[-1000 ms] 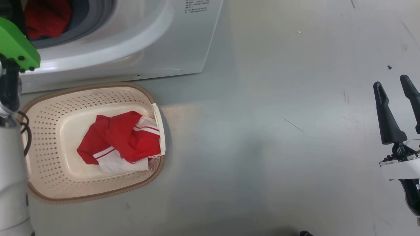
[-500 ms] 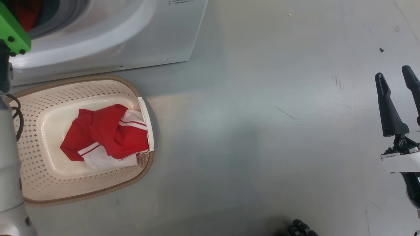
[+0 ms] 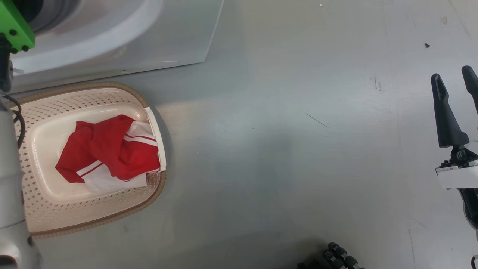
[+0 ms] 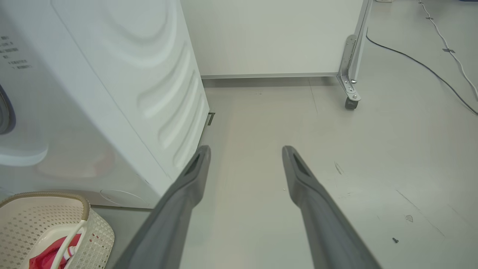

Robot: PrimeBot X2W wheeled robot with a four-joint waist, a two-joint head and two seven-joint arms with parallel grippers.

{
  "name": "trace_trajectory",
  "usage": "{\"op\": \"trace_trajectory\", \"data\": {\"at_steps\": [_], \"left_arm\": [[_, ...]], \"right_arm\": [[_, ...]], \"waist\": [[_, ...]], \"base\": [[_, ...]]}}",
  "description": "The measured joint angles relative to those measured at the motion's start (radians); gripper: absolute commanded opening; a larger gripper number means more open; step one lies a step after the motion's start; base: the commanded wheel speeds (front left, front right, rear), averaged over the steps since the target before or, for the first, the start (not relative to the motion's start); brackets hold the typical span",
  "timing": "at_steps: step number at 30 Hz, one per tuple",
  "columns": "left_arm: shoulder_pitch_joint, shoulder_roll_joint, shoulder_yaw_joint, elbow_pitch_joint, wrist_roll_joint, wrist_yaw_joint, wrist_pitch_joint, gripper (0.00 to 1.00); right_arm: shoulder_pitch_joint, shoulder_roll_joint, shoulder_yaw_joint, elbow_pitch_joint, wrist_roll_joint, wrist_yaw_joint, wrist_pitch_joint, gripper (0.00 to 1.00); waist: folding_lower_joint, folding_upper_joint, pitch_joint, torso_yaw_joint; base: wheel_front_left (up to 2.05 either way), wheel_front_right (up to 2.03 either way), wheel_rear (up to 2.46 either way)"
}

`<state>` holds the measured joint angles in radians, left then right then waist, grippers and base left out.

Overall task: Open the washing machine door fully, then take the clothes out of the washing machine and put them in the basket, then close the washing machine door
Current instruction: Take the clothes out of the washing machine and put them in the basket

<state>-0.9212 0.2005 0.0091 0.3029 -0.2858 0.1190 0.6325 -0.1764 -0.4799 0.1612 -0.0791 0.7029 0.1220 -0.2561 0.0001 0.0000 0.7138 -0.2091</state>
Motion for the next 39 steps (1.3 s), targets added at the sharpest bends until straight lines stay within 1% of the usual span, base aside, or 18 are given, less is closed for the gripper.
{"op": "trace_trajectory", "data": {"at_steps": [5, 6, 7, 8, 9, 13, 19, 25, 33, 36, 39], "left_arm": [[-0.007, -0.002, -0.006, 0.016, 0.006, 0.000, 0.000, 1.00], [-0.010, -0.003, -0.006, 0.020, 0.006, 0.000, 0.000, 0.95], [-0.014, -0.005, -0.005, 0.026, 0.006, 0.000, 0.000, 0.64], [-0.018, -0.007, -0.004, 0.032, 0.006, 0.000, 0.000, 0.36], [-0.022, -0.010, -0.002, 0.038, 0.006, 0.000, 0.000, 0.00], [-0.030, -0.026, 0.006, 0.053, 0.006, 0.000, -0.001, 0.00], [-0.034, -0.029, 0.019, 0.082, 0.013, 0.000, -0.016, 0.00], [-0.034, -0.040, 0.019, 0.116, 0.013, 0.000, -0.060, 0.00], [-0.010, -0.065, 0.008, 0.146, 0.013, -0.003, -0.145, 0.00], [0.015, -0.068, 0.007, 0.151, 0.004, -0.019, -0.178, 0.00], [0.034, -0.076, 0.006, 0.163, -0.006, -0.044, -0.204, 0.00]], "right_arm": [[0.000, 0.000, -0.001, 0.003, 0.000, 0.000, 0.000, 1.00], [0.000, 0.000, -0.002, 0.004, 0.000, 0.000, 0.000, 1.00], [0.000, 0.000, -0.002, 0.004, 0.000, 0.000, 0.000, 1.00], [0.000, 0.000, -0.003, 0.004, 0.000, 0.000, 0.000, 1.00], [0.000, 0.000, -0.004, 0.004, 0.000, 0.000, 0.000, 1.00], [0.000, -0.002, -0.005, 0.005, 0.000, 0.000, 0.000, 1.00], [0.000, -0.006, -0.005, 0.008, -0.001, 0.000, 0.000, 1.00], [0.000, -0.006, -0.005, 0.020, -0.009, 0.000, 0.000, 1.00], [0.000, -0.006, -0.018, 0.026, -0.021, 0.000, 0.000, 1.00], [0.000, -0.005, -0.021, 0.028, -0.025, 0.000, 0.000, 1.00], [0.001, -0.001, -0.023, 0.033, -0.036, 0.000, 0.000, 1.00]], "waist": [[0.0000, 0.0000, 0.002, 0.000], [0.0000, 0.0000, 0.003, 0.000], [0.0000, 0.0000, 0.003, 0.001], [0.0000, 0.0000, 0.003, 0.001], [0.0000, 0.0000, 0.003, 0.002], [0.0000, 0.0000, 0.003, 0.007], [0.0000, 0.0000, -0.001, 0.016], [0.0000, 0.0000, -0.021, 0.027], [0.0000, 0.0000, -0.069, 0.050], [-0.0001, 0.0000, -0.094, 0.062], [-0.0001, 0.0000, -0.120, 0.075]], "base": [[0.00, 0.00, 0.00], [0.00, 0.00, 0.00], [0.00, 0.00, 0.00], [0.00, 0.00, 0.00], [0.00, 0.00, 0.00], [0.00, 0.00, 0.00], [0.00, 0.00, 0.00], [0.00, 0.00, 0.00], [0.00, 0.00, 0.00], [0.00, 0.00, 0.00], [0.00, 0.00, 0.00]]}}
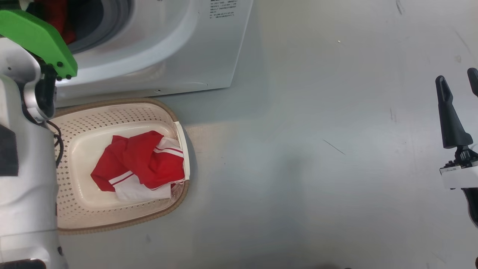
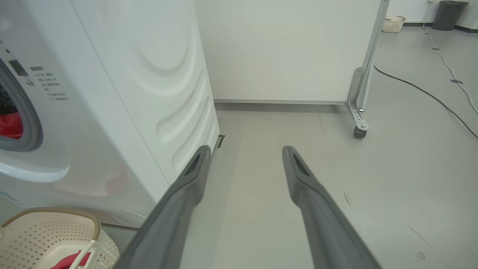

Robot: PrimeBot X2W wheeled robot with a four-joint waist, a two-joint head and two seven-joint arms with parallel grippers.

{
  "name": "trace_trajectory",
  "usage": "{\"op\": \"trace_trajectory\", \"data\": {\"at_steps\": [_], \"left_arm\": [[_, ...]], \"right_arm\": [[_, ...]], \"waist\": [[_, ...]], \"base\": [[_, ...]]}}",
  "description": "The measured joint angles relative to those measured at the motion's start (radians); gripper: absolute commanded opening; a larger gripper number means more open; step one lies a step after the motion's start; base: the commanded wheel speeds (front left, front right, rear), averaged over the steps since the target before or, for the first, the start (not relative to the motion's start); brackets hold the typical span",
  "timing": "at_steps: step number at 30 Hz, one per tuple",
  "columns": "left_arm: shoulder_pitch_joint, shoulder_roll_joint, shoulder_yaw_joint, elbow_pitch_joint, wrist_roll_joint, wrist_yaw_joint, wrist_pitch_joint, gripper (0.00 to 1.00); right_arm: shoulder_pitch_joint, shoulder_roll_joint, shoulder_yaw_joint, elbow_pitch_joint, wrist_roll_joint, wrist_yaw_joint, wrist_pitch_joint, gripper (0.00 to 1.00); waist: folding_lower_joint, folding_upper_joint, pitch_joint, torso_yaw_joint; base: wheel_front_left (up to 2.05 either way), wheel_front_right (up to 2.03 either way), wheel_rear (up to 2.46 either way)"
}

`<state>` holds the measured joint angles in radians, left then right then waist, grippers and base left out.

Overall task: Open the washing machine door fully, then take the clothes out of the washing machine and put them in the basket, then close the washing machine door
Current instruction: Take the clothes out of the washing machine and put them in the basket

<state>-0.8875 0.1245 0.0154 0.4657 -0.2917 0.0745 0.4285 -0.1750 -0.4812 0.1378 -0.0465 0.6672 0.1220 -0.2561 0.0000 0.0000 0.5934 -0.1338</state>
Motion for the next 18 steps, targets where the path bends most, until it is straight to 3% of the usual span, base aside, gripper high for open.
{"op": "trace_trajectory", "data": {"at_steps": [18], "left_arm": [[0.200, -0.037, -0.024, 0.022, -0.058, -0.131, -0.160, 0.00]], "right_arm": [[0.079, 0.025, 0.012, 0.039, -0.041, 0.000, 0.000, 1.00]], "waist": [[0.0000, 0.0000, -0.193, 0.097]], "base": [[0.00, 0.00, 0.00]]}}
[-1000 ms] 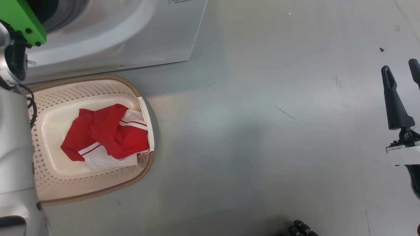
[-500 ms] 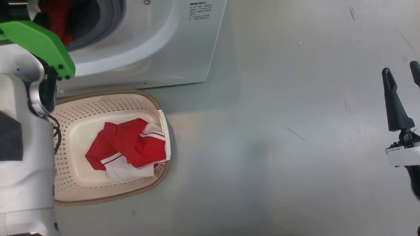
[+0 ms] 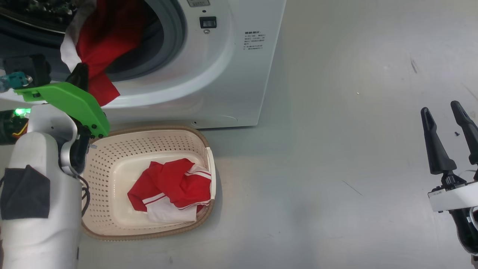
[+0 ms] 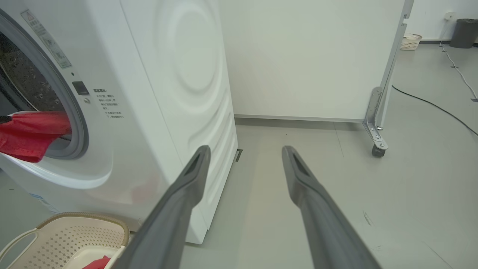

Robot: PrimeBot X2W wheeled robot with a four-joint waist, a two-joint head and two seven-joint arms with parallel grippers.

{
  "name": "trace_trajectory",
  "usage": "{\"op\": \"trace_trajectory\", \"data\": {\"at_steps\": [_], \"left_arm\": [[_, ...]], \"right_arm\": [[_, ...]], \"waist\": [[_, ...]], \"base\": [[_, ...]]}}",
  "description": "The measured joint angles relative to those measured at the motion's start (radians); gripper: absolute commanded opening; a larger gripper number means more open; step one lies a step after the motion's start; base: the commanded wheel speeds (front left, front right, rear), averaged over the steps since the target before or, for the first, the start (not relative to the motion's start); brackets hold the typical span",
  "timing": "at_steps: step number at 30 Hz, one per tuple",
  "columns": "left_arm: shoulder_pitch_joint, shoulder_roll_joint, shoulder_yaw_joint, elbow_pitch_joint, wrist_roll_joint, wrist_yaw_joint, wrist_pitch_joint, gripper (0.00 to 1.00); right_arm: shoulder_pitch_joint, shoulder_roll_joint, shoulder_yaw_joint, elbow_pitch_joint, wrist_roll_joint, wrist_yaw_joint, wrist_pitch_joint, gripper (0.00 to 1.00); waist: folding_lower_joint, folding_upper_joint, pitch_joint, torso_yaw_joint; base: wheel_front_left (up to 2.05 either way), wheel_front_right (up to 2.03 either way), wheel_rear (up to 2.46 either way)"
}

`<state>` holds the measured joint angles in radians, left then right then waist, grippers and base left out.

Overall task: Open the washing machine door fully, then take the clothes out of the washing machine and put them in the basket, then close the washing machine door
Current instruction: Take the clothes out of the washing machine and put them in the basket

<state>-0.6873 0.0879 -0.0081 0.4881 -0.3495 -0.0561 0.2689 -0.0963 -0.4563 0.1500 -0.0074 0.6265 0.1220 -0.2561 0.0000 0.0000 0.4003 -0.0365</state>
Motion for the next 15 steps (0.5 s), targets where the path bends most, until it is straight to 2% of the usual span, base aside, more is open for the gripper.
{"op": "trace_trajectory", "data": {"at_steps": [5, 15], "left_arm": [[0.072, -0.006, -0.010, -0.009, -0.008, -0.030, -0.061, 0.00], [0.181, -0.009, -0.076, -0.046, 0.017, -0.046, -0.173, 0.00]], "right_arm": [[0.030, 0.013, -0.016, 0.019, -0.010, 0.000, 0.000, 1.00], [0.081, 0.018, -0.035, 0.038, -0.032, 0.000, 0.000, 1.00]], "waist": [[0.0000, 0.0000, -0.066, 0.033], [0.0000, 0.0000, -0.163, 0.095]], "base": [[0.00, 0.00, 0.00], [0.00, 0.00, 0.00]]}}
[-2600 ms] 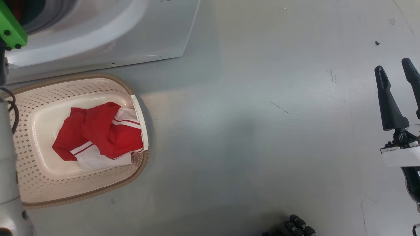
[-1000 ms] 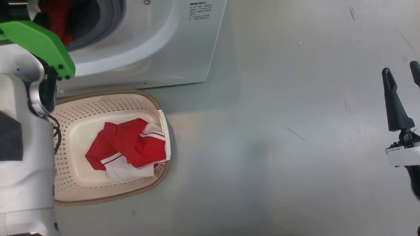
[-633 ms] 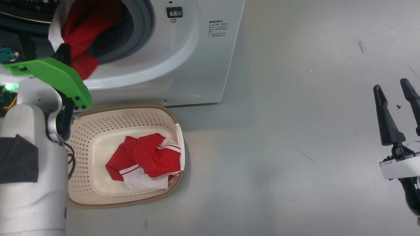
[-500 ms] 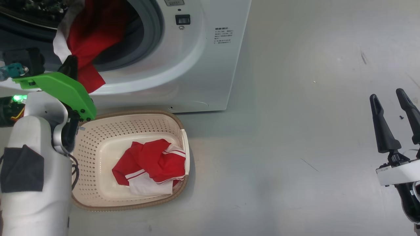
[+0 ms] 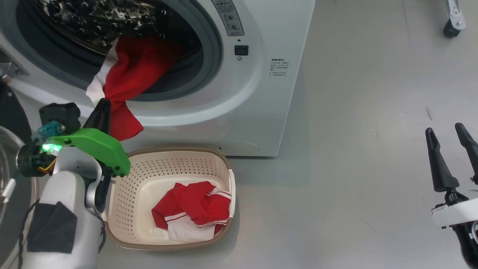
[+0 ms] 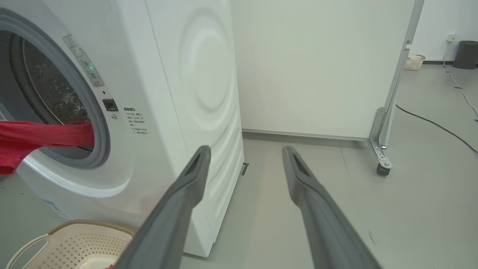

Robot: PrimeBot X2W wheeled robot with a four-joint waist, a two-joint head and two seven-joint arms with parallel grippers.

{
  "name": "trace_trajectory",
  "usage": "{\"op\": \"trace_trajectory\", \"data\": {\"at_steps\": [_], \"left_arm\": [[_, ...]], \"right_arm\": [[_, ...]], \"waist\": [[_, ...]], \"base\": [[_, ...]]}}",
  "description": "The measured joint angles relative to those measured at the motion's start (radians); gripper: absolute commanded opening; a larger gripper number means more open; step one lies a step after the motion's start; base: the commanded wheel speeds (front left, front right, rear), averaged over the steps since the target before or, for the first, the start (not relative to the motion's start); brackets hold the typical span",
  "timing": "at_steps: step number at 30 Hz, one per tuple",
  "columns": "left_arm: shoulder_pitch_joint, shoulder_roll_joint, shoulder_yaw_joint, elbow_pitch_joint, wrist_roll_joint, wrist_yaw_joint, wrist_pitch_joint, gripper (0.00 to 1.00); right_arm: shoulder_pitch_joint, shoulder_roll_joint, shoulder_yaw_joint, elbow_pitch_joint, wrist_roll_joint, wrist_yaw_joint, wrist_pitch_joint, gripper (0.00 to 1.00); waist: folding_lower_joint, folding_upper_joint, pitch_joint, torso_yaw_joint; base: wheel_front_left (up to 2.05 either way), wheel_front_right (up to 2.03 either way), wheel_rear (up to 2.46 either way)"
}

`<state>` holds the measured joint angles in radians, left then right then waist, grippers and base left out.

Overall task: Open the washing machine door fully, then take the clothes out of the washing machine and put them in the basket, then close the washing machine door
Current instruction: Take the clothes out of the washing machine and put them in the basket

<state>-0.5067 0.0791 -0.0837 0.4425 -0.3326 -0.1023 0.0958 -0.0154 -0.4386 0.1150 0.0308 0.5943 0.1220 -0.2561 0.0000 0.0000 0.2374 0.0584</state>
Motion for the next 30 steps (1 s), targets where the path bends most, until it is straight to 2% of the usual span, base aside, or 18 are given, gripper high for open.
{"op": "trace_trajectory", "data": {"at_steps": [4, 15, 21, 30], "left_arm": [[0.038, 0.004, -0.029, -0.019, 0.029, -0.006, -0.044, 0.00], [0.149, 0.025, -0.035, -0.084, 0.062, -0.006, -0.144, 0.00], [0.226, 0.036, -0.045, -0.129, 0.084, -0.006, -0.177, 0.00], [0.309, 0.025, -0.055, -0.181, 0.089, 0.005, -0.213, 0.00]], "right_arm": [[0.014, 0.016, 0.001, 0.006, -0.009, 0.000, 0.000, 1.00], [0.036, 0.062, 0.051, 0.017, -0.031, 0.000, 0.000, 1.00], [0.045, 0.074, 0.059, 0.021, -0.034, 0.000, 0.000, 1.00], [0.049, 0.095, 0.054, 0.029, -0.035, 0.000, 0.000, 1.00]], "waist": [[0.0000, 0.0000, -0.036, 0.025], [0.0000, 0.0000, -0.121, 0.063], [0.0000, 0.0000, -0.149, 0.056], [0.0000, 0.0000, -0.166, 0.036]], "base": [[0.00, 0.00, 0.00], [0.00, 0.00, 0.00], [0.00, 0.00, 0.00], [0.00, 0.00, 0.00]]}}
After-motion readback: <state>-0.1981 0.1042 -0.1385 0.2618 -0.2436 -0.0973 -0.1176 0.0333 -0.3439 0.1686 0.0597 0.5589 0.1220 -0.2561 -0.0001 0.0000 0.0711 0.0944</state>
